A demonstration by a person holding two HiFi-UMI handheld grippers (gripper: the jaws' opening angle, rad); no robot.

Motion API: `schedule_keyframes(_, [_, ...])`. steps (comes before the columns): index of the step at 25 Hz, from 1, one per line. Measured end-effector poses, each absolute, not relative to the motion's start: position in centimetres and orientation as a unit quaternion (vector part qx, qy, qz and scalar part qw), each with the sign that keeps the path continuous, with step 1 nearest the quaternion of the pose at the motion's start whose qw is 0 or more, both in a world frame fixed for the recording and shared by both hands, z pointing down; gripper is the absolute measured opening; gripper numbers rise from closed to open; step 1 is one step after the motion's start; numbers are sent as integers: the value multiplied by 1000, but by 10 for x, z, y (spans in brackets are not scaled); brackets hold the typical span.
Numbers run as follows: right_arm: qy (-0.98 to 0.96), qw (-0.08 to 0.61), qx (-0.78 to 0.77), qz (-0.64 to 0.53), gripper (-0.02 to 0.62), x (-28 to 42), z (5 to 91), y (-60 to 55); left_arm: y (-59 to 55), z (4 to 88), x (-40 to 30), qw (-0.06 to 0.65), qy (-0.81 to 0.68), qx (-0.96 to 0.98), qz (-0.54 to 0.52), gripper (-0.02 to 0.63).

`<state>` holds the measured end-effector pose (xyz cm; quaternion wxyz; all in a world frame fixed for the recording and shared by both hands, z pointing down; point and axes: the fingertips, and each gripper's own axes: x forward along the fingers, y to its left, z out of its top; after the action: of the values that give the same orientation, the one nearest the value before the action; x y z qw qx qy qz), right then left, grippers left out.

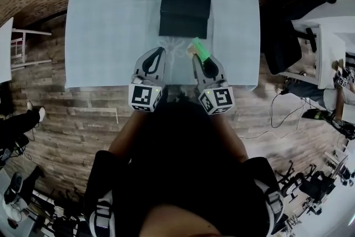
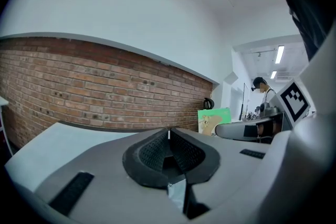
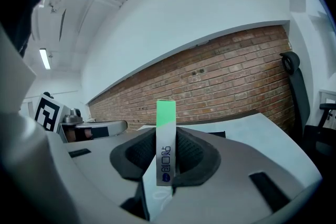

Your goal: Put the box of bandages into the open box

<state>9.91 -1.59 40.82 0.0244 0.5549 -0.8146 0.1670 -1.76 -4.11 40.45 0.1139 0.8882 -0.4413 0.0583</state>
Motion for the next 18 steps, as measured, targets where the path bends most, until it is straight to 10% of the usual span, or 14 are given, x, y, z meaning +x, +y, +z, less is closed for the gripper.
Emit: schedule_keyframes(18, [-805, 102, 559, 170, 103, 100, 482, -82, -96, 443, -24, 147, -438, 885, 63, 38])
